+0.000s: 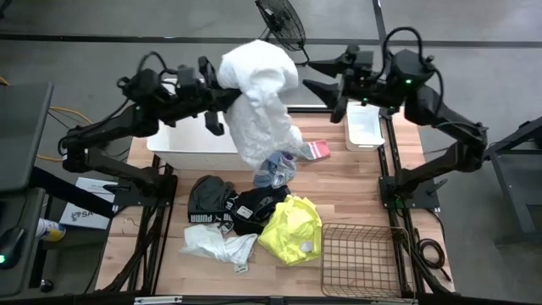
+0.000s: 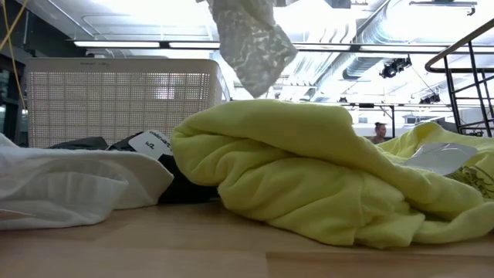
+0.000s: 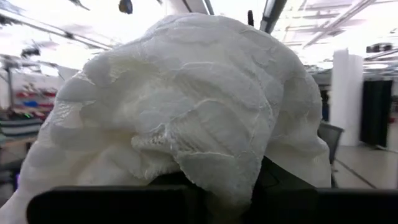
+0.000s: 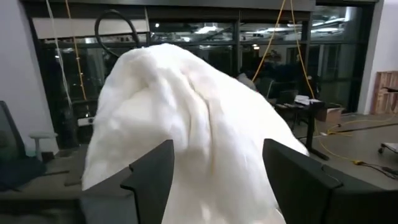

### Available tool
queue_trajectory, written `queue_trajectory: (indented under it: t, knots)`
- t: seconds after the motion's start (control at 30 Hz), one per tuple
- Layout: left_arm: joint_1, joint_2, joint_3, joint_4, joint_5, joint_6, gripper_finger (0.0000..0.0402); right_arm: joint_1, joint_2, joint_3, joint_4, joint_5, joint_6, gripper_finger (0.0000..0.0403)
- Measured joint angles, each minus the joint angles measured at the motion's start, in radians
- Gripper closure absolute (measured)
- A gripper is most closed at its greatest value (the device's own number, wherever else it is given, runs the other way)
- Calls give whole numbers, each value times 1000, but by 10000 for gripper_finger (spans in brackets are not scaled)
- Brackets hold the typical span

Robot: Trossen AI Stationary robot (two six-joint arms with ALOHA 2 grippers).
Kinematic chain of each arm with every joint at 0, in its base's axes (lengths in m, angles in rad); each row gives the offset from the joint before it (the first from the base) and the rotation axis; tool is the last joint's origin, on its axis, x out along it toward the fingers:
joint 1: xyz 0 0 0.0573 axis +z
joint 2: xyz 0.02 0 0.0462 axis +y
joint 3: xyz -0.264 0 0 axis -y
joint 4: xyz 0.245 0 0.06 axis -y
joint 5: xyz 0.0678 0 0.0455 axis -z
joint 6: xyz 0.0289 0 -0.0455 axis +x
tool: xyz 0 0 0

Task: Pick & Place Cloths
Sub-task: Put the white dress into the big white bin

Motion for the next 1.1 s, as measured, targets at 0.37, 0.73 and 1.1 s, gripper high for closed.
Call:
queue_trajectory:
  t: [0.37, 0.73, 1.1]
  knots:
    - [0, -106, 0, -2, -148, 150, 360, -2, -26, 1, -99, 8, 5, 167]
    - [0, -211, 2, -223, -492, 197, 360, -3, -26, 1, -140, 49, -2, 167]
    - [1, -180, 2, -513, -724, 39, 360, -9, -23, 1, -139, 50, -2, 167]
